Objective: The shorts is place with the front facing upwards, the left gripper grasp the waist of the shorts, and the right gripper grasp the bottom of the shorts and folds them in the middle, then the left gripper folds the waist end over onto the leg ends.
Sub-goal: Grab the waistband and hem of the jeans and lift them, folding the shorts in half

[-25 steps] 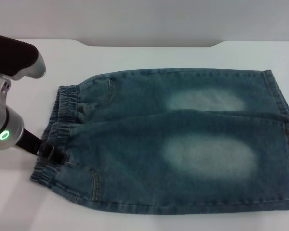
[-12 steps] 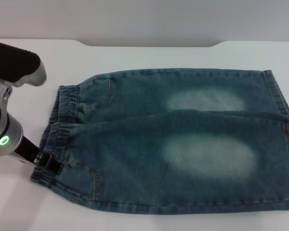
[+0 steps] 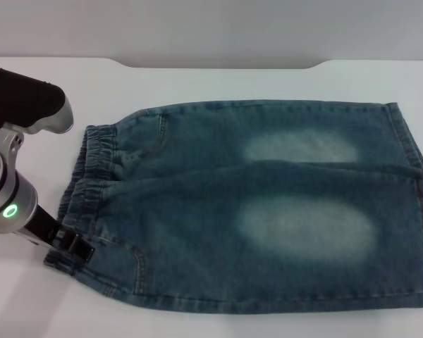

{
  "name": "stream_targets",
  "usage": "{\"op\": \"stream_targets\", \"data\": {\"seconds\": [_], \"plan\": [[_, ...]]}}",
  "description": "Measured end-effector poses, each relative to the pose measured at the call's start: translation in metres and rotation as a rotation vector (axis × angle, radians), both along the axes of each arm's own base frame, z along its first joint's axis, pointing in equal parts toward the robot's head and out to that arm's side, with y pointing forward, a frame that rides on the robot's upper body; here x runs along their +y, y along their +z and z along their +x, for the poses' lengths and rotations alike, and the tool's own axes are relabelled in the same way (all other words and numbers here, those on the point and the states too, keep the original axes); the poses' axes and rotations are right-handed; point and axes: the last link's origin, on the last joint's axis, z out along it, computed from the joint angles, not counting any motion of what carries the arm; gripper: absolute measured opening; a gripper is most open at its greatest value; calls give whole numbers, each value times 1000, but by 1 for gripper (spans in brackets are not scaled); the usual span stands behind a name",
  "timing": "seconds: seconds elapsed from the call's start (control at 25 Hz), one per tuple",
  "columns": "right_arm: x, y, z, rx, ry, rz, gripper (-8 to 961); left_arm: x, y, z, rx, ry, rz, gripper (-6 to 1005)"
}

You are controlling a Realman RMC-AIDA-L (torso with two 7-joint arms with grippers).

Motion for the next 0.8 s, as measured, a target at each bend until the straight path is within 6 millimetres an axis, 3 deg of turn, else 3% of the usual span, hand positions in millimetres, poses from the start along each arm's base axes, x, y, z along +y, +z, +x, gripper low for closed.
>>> {"op": "stream_targets", "data": {"seconds": [0.44,0.8], "plan": [[-4,1,-3,3,1,2,665,1,-3,-2,-4,11,-9,827],[-8,4,-6,1,6,3,665,-1,-5,1,9,-8,-16,570]]}}
